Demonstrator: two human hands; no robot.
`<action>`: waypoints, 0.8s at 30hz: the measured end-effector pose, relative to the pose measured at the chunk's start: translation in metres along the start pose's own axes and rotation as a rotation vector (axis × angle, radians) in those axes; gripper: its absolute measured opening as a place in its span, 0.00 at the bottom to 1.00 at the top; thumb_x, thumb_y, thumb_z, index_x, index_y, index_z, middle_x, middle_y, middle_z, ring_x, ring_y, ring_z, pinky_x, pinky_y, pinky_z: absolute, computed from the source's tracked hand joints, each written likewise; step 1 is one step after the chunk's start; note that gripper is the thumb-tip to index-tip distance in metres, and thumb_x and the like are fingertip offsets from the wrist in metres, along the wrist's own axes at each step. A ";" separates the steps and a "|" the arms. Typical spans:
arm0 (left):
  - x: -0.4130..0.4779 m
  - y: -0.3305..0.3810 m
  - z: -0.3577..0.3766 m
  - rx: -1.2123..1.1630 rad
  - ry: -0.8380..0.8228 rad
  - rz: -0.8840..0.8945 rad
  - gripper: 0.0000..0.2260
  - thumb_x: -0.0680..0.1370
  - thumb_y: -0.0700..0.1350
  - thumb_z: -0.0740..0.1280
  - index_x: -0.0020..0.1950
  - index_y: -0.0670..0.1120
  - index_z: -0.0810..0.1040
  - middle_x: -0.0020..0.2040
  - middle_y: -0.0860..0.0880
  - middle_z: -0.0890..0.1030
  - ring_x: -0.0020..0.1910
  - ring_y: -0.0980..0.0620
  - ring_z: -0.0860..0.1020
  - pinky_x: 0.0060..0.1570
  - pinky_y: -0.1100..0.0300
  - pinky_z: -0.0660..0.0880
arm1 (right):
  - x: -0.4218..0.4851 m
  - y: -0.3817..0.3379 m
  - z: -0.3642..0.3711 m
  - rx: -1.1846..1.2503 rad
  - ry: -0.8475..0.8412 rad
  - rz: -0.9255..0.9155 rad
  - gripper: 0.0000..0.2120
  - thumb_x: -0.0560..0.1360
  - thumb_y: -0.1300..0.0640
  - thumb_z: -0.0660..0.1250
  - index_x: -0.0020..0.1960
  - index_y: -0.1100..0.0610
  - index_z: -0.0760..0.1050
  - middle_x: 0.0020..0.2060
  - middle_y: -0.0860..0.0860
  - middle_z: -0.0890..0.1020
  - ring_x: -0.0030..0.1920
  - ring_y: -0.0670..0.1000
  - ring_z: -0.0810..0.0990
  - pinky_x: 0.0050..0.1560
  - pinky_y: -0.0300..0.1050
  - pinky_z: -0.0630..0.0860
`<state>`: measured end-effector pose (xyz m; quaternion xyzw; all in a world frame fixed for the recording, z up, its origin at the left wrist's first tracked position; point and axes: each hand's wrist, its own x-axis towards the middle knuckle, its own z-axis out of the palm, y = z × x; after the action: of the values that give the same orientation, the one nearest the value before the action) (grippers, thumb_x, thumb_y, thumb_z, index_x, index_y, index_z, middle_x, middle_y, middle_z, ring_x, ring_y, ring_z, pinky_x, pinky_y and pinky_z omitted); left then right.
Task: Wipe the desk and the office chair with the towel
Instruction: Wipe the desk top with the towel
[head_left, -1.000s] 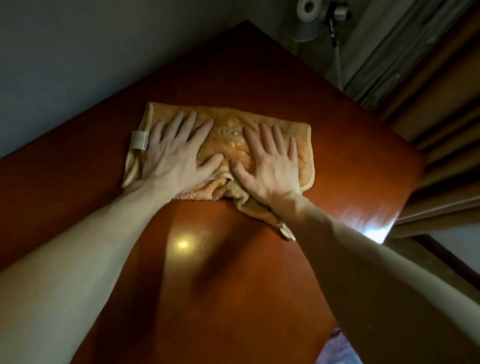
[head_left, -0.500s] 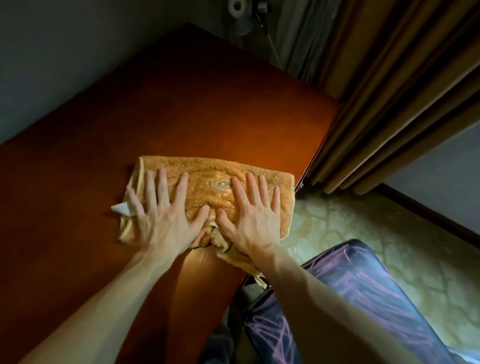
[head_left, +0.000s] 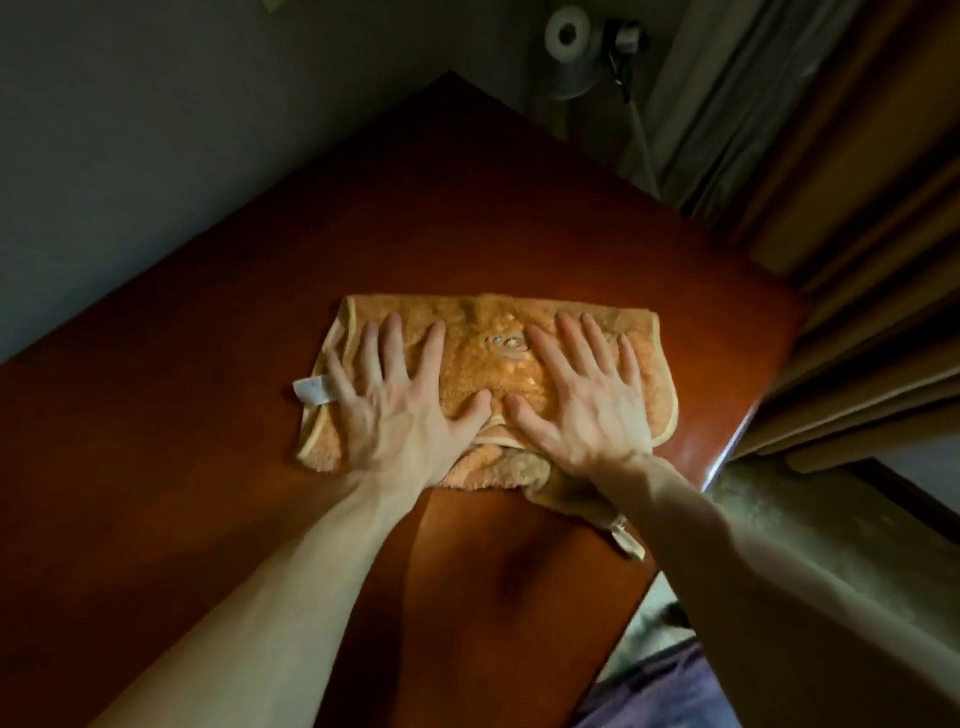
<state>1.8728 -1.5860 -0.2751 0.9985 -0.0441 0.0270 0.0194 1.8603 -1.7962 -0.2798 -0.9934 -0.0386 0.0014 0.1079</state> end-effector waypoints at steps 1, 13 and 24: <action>0.025 0.005 0.001 -0.008 -0.003 -0.018 0.41 0.75 0.75 0.47 0.82 0.55 0.58 0.82 0.39 0.58 0.81 0.39 0.56 0.75 0.29 0.49 | 0.023 0.007 -0.001 0.004 0.014 0.007 0.39 0.77 0.24 0.49 0.83 0.41 0.53 0.84 0.50 0.55 0.84 0.55 0.48 0.81 0.66 0.44; 0.267 0.021 0.015 -0.046 -0.059 -0.151 0.42 0.73 0.75 0.44 0.83 0.54 0.56 0.82 0.39 0.58 0.81 0.37 0.54 0.76 0.29 0.46 | 0.285 0.049 -0.009 -0.042 0.062 -0.044 0.40 0.75 0.24 0.45 0.82 0.42 0.58 0.81 0.51 0.62 0.81 0.58 0.57 0.78 0.65 0.51; 0.364 0.018 0.024 -0.086 -0.052 -0.072 0.43 0.72 0.76 0.42 0.84 0.58 0.52 0.84 0.42 0.54 0.82 0.38 0.51 0.75 0.29 0.40 | 0.357 0.053 -0.020 0.004 0.009 -0.053 0.34 0.82 0.33 0.50 0.84 0.45 0.53 0.82 0.53 0.60 0.83 0.57 0.54 0.80 0.63 0.54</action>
<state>2.2344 -1.6362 -0.2781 0.9980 -0.0097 -0.0017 0.0619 2.2204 -1.8248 -0.2695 -0.9918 -0.0643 -0.0059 0.1101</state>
